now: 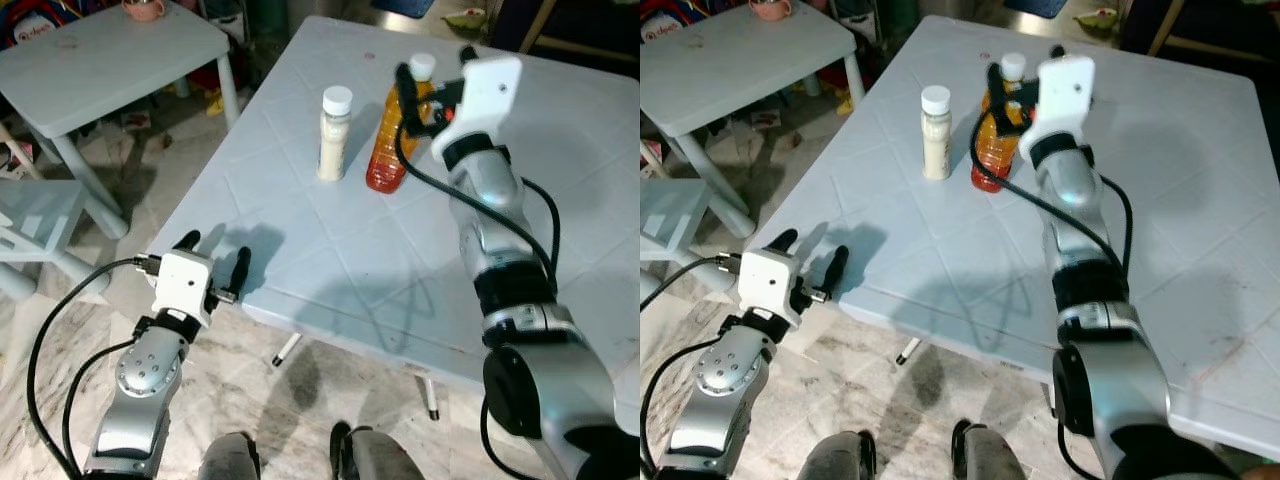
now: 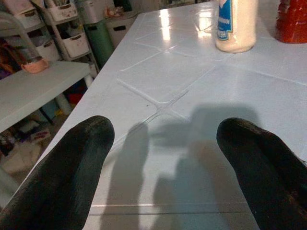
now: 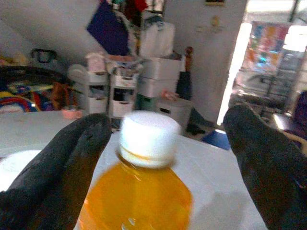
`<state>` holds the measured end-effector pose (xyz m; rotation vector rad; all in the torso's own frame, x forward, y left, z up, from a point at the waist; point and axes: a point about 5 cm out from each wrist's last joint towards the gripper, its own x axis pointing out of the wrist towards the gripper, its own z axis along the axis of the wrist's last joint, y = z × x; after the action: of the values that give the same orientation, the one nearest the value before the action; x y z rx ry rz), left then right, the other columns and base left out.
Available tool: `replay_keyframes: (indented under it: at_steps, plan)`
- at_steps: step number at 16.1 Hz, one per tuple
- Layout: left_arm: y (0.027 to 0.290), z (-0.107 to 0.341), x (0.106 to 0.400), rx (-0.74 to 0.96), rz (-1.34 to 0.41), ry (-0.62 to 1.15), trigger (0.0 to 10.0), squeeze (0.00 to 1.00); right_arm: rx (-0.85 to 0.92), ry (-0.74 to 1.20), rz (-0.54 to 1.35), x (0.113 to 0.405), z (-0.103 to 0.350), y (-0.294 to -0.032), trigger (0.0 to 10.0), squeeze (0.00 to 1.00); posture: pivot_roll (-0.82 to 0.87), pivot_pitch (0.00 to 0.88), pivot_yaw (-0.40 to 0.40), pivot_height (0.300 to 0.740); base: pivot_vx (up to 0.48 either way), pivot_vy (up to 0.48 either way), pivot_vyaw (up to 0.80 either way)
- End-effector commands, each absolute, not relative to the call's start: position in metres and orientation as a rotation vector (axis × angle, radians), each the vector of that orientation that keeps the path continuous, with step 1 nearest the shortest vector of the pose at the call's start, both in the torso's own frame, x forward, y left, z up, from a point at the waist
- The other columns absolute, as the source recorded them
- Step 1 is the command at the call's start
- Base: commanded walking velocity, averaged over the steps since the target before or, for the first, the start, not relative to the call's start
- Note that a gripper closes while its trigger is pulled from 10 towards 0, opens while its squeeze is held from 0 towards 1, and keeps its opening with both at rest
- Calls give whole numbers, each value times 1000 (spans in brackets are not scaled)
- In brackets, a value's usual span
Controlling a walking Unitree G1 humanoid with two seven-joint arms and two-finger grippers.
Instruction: Restocking fridge
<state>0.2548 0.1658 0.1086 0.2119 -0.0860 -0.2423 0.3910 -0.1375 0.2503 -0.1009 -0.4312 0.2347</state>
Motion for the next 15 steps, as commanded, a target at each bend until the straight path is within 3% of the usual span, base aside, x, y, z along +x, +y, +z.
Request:
replay_keyframes:
  at_steps: [1,2,5,7,15]
  plan:
    - [169,107,251,226,-243,-66,10000,0,-95,-439,256,393,254,-134,2431,0,173,180,-12,740,0,0,0]
    - [171,106,251,229,-241,-65,10000,0,-87,-432,259,394,255,-134,1059,0,176,179,-11,740,0,0,0]
    - [171,106,250,232,-244,-59,10000,0,-75,-399,275,400,257,-132,1137,0,178,178,-10,740,0,0,0]
    - [171,106,250,232,-248,-56,10000,0,-119,-380,266,402,257,-133,0,0,179,178,-9,740,0,0,0]
    - [167,104,254,227,-256,-45,10000,0,-152,-331,216,406,254,-142,0,0,169,168,-17,740,0,0,0]
